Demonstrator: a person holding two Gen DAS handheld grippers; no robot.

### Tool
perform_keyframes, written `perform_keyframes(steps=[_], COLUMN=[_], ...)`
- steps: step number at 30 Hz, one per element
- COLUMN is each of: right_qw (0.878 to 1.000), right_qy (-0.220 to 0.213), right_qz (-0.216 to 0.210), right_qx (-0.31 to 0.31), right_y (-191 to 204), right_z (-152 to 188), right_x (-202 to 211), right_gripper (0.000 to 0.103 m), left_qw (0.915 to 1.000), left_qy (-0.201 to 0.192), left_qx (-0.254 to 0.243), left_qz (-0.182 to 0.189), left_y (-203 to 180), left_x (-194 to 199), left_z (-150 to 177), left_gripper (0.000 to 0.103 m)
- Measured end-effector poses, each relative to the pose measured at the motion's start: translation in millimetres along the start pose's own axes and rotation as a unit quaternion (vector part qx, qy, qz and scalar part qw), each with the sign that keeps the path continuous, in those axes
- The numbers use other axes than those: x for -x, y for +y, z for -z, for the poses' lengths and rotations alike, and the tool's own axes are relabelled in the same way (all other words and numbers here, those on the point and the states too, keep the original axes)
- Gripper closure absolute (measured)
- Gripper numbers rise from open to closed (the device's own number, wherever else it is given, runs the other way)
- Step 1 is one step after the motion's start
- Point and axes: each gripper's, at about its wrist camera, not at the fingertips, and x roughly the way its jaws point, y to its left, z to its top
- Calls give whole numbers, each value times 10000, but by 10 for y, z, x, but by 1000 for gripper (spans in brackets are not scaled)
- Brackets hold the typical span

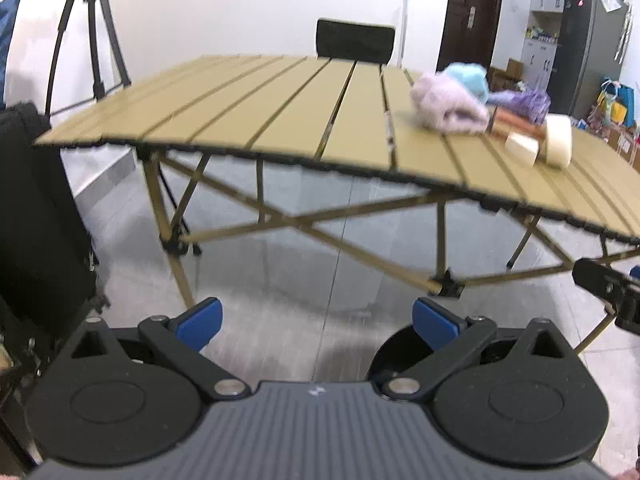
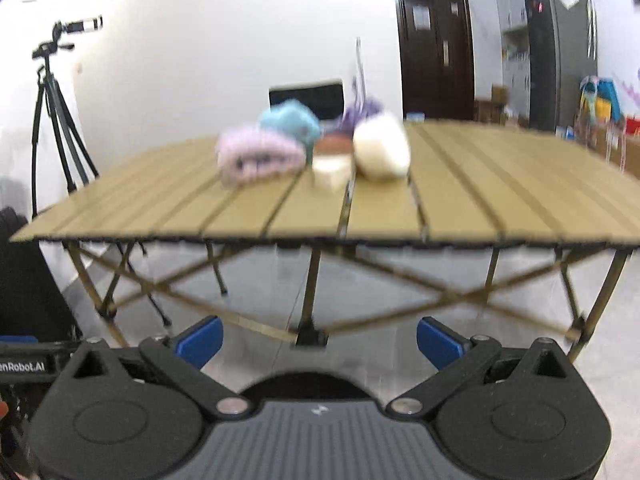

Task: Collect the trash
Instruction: 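Move both tools back over the table toward the remaining items, then grasp the white foam roll with the right gripper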

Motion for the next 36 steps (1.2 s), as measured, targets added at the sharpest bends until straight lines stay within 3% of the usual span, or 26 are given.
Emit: perform_keyframes(steps=[12,27,32,36], right_qw=[9937,9870,9866,9891], right_qy=[-980,-1197,-1098,-944], right_qz=[469,1013,1141,1077], right_qx=[287,348,396,332], right_y=[-202,-219,-180,-193], right_z=[-703,-1080,-1104,-1106], right_x=[-186,-1051,-1302,-1435], right_gripper=[0,3,14,43], left_qw=[9983,9981,9980,9983], left_qy=[-538,-550,-532,-435], left_qx=[-128,-158,-210,-159], left_qz=[193,208,263,359], left_y=[-455,-619,-664,-683], left_x=[-54,-522,-652,-753], left_z=[-516,-1008,-1119,-1179], left_gripper=[0,0,0,0])
